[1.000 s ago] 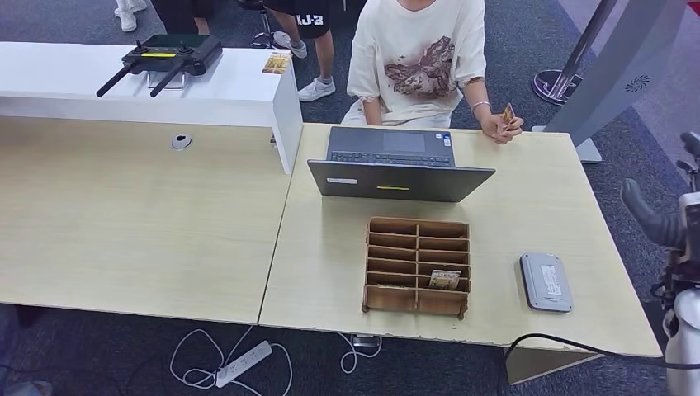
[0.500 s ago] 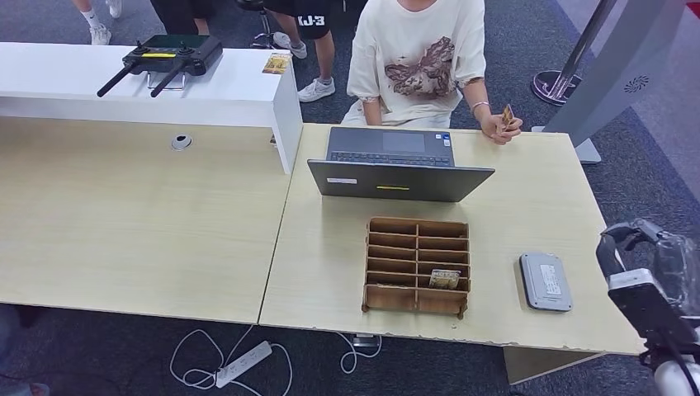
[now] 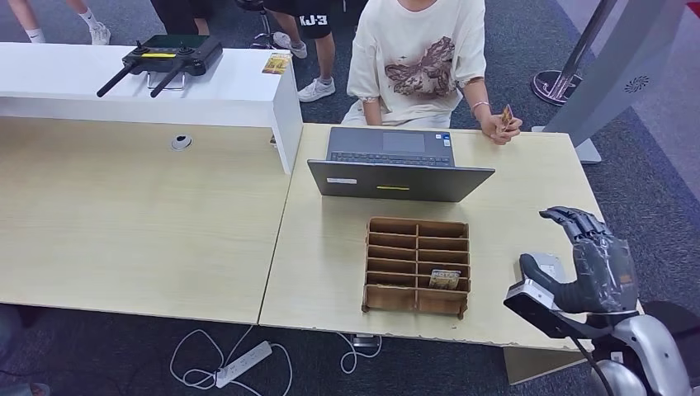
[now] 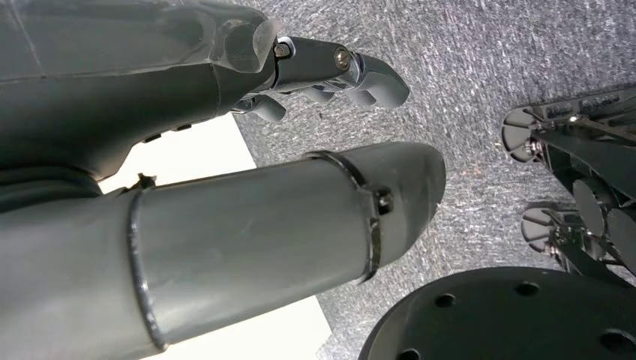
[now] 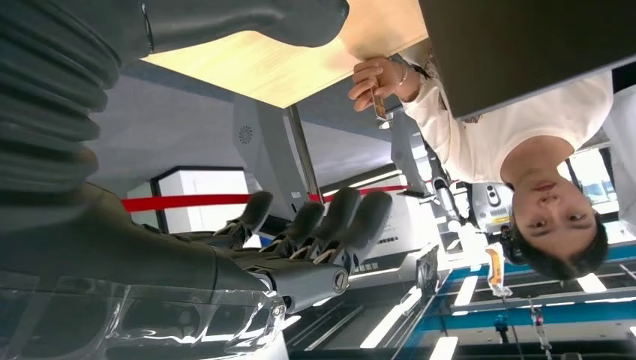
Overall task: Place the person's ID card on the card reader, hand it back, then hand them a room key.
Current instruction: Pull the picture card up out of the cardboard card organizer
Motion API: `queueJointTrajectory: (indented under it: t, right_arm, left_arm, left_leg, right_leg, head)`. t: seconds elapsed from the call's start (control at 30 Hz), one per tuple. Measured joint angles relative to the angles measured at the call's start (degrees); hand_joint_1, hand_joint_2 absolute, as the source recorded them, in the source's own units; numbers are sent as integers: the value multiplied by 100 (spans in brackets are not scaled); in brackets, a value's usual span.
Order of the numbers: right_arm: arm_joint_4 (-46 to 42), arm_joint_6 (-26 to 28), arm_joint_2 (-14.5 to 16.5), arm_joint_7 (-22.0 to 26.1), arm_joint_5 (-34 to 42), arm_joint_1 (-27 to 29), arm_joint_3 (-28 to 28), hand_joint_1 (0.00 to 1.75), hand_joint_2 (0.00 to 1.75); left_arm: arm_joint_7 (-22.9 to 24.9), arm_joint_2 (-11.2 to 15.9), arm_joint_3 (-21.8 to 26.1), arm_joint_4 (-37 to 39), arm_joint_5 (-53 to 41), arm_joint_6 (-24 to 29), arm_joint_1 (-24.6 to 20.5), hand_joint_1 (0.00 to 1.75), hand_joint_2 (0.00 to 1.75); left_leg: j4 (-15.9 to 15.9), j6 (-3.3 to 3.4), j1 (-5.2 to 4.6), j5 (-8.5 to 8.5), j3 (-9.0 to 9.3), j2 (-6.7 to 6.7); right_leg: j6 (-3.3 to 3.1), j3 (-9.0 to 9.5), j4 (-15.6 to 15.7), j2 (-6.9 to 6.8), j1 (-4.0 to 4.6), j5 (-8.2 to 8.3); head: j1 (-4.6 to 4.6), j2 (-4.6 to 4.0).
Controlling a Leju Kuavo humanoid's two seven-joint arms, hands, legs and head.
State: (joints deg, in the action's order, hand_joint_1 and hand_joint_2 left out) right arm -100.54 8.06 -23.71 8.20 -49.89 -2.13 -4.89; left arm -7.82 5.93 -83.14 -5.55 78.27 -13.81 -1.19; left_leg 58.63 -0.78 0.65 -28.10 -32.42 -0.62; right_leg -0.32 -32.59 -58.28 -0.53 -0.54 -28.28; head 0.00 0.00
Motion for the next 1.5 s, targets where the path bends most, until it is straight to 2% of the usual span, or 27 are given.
queueJointTrajectory:
  t: [0.3,0.33,0.47,0.6,0.67,0.77,0.83,0.9,0.97,1.1,1.37,1.5]
  right_arm:
    - [57,11,-28,-166,-202,-99,-344,62,175]
    - [61,6,-41,-171,-175,-100,-355,67,175]
    - [60,-64,-116,-177,-98,-55,-397,110,175]
    - [59,-134,-163,-170,-58,-1,-496,133,175]
    - [66,-179,-169,-179,-82,-1,-573,133,175]
    - [102,-237,-173,-203,-152,-29,-718,123,175]
    - [138,-270,-173,-215,-171,-72,-826,106,175]
    - [183,-288,-173,-224,-172,-126,-926,82,175]
    - [249,-304,-173,-241,-172,-186,-1021,70,175]
    - [401,-375,-173,-273,-160,-290,-1176,69,175]
    - [789,-568,-170,-297,-25,-569,-1408,86,175]
    - [991,-614,-170,-276,61,-718,-1491,87,175]
  left_arm:
    - [45,11,0,0,-49,0,-6,0,0]
    - [51,16,0,0,-48,-1,-6,0,0]
    - [55,43,0,0,-39,-21,-4,0,0]
    - [55,73,0,0,-37,-50,-3,0,0]
    - [55,86,0,0,-38,-57,-4,0,0]
    - [55,96,0,0,-37,-61,-4,0,0]
    - [55,98,0,0,-35,-64,-5,0,0]
    - [57,101,0,0,-36,-66,-5,0,0]
    - [61,109,0,0,-42,-67,-5,0,0]
    - [72,132,0,0,-61,-70,-5,0,0]
    - [74,148,0,0,-61,-72,-5,0,0]
    - [74,148,0,0,-55,-74,-5,0,0]
  left_leg:
    - [0,0,-1,0,0,0]
    - [0,0,-1,0,1,0]
    - [0,0,-1,0,1,0]
    - [0,0,0,0,1,1]
    - [0,0,0,0,1,1]
    - [0,0,0,0,0,1]
    - [0,0,0,0,0,1]
    - [0,0,0,0,1,1]
    - [0,0,0,0,1,1]
    - [0,0,0,0,1,1]
    - [0,0,0,0,1,1]
    - [0,0,0,1,1,0]
  right_leg:
    - [0,0,1,0,-1,0]
    - [0,0,1,0,-1,0]
    - [0,0,1,0,-1,0]
    - [0,0,1,3,0,0]
    - [0,-1,0,3,0,0]
    - [0,0,0,3,0,0]
    - [0,0,0,3,0,0]
    - [0,0,0,3,0,0]
    - [0,0,0,3,0,0]
    - [0,1,0,2,-1,0]
    - [0,1,0,3,0,0]
    - [0,1,-1,2,0,0]
  head:
    - [-1,0]
    - [-1,0]
    - [0,0]
    - [-1,0]
    - [0,0]
    - [-1,0]
    - [-1,0]
    - [0,0]
    - [0,0]
    - [-1,0]
    - [0,0]
    - [0,0]
